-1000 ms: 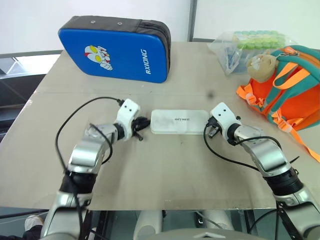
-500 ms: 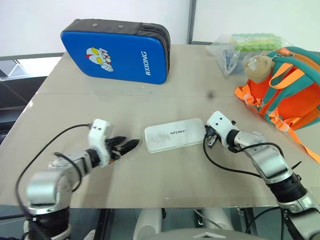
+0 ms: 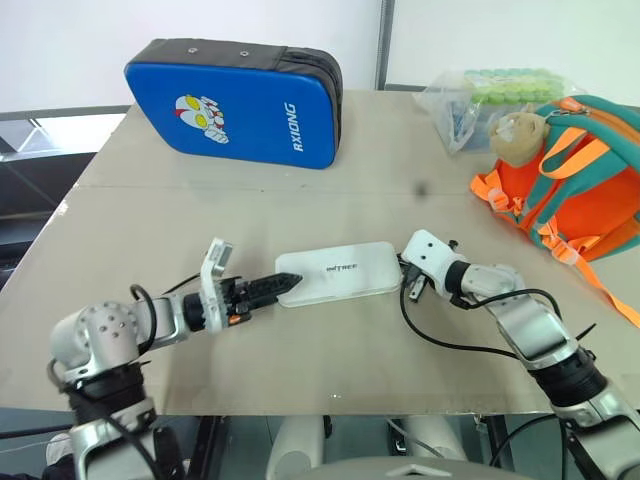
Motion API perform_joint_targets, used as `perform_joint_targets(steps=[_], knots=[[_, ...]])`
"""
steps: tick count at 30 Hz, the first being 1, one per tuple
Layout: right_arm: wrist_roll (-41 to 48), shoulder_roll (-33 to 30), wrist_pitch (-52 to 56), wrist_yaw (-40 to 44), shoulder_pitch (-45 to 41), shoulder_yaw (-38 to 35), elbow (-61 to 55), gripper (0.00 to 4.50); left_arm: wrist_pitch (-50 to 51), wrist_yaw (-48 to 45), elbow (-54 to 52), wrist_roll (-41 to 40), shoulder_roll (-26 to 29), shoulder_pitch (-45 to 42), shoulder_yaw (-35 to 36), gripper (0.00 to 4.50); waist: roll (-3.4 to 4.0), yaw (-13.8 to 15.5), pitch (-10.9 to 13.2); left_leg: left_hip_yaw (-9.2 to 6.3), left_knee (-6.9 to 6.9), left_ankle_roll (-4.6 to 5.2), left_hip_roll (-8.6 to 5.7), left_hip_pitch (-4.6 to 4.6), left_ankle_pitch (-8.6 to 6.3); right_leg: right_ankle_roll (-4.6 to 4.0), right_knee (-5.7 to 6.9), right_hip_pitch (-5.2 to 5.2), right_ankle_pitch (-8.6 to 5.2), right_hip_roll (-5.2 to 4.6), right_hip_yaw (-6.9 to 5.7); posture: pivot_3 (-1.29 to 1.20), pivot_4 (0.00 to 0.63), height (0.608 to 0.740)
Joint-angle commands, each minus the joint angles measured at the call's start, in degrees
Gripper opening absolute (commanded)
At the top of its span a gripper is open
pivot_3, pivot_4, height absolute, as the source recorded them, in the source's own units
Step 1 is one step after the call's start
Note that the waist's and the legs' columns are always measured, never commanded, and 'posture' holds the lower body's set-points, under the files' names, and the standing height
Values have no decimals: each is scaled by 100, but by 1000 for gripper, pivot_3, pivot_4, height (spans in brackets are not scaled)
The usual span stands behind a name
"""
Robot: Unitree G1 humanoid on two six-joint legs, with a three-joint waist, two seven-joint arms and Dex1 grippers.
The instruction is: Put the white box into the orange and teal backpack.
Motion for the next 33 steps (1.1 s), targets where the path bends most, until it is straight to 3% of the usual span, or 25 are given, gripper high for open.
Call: perform_joint_targets(steps=[1, 3, 6, 10, 12, 16, 19, 26, 29, 33], knots=[[-48, 230, -296, 93, -157, 81, 121, 0, 19, 138, 182, 25, -71, -9, -38, 4482, 0, -10, 0, -1, 0, 0, 0, -1, 0, 0, 0, 1, 0, 0, -1, 0, 150, 740], [-99, 297, -389, 95, -176, 66, 251, 0, 19, 169, 219, -16, -132, -70, -21, 4482, 0, 3, 0, -7, 0, 0, -2, -1, 0, 0, 0, 2, 0, -4, -1, 0, 150, 740], [-86, 317, -439, 71, -105, -88, 269, 0, 21, 232, 282, -110, -222, -167, 110, 3843, 0, 34, 0, -18, 2, -1, -5, 0, 0, 1, 1, 3, 1, -9, 0, 0, 150, 740], [75, 256, -296, 40, 95, -394, 37, 0, 27, 375, 247, -338, -295, -177, 264, 1884, 0, 53, 0, -31, 1, -2, -5, -6, 0, 0, -2, 1, 1, -10, -3, 0, 150, 740], [119, 147, -272, 75, 254, -534, -161, 0, 27, 468, 179, -467, -339, -111, 294, 1339, 0, 63, 0, -37, 1, -2, -4, -8, 0, 0, -2, 2, 1, -13, -7, 0, 150, 740], [441, 116, -5, 12, 631, -1031, -745, 0, 27, 692, 12, -797, -566, -41, 458, 1176, 0, 63, 0, -38, -1, -2, -5, -9, 0, 0, -4, 2, 1, -22, -8, 0, 150, 740], [746, 131, 542, -454, 1053, -2139, -1372, 848, 27, 1008, -195, -965, -839, -207, 683, 1168, 0, 96, 0, -45, 0, -1, -8, -10, 0, 1, -2, 4, 1, -28, -12, 0, 150, 740], [2258, 545, 2727, -1140, 1331, -4797, -3234, 4300, -124, 1633, -459, -1292, -1421, -656, 987, 1164, 1, 105, 2, -54, -2, -1, -14, -14, 0, 0, -3, 4, 0, -25, -17, 0, 150, 740], [2653, 394, 3644, -1379, 1101, -5597, -3570, 4500, -200, 1936, -563, -1542, -1704, -914, 997, 1164, 3, 106, 3, -55, -2, -1, -32, -15, 0, 1, -5, 6, 0, -29, -17, 0, 150, 740], [2625, 275, 4339, -1860, 604, -5736, -3330, 4500, -290, 2185, -614, -1830, -1764, -1119, 934, 1164, 4, 51, 3, -52, -2, 0, -35, -13, 0, 0, -8, 6, 0, -28, -14, 0, 150, 740]])
